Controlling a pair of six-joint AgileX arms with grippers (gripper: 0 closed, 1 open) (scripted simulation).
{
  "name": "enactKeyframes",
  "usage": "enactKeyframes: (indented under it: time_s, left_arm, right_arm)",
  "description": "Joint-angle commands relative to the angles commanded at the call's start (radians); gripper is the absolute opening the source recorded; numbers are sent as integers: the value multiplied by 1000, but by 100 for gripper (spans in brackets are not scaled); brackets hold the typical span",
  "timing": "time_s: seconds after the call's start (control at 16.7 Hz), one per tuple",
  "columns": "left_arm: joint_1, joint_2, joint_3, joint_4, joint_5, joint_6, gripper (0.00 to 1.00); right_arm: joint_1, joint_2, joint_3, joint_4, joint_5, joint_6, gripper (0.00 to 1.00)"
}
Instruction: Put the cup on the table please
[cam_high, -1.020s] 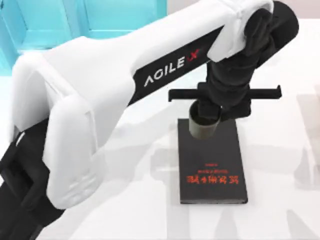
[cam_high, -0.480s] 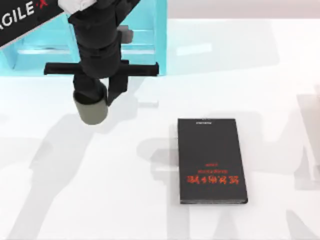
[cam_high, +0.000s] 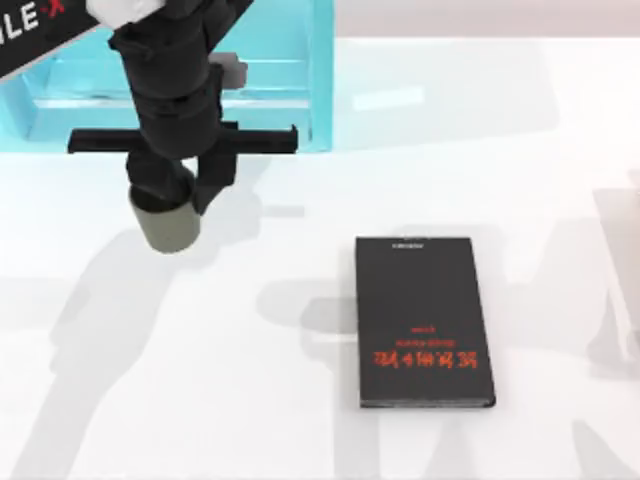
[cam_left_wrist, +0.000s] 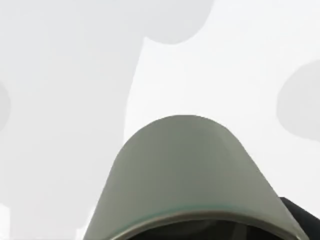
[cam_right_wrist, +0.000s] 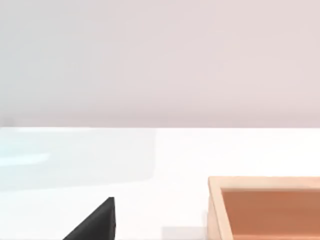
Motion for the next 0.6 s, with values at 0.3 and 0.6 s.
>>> enactKeyframes:
  time_s: [0.3, 0.6]
  left_arm:
    - [19, 7, -162, 170, 2, 13, 0]
    - [28, 6, -224, 235, 5, 17, 0]
  right_arm:
    - [0, 0, 0, 0, 0, 0, 100]
    - [0, 0, 0, 0, 0, 0, 100]
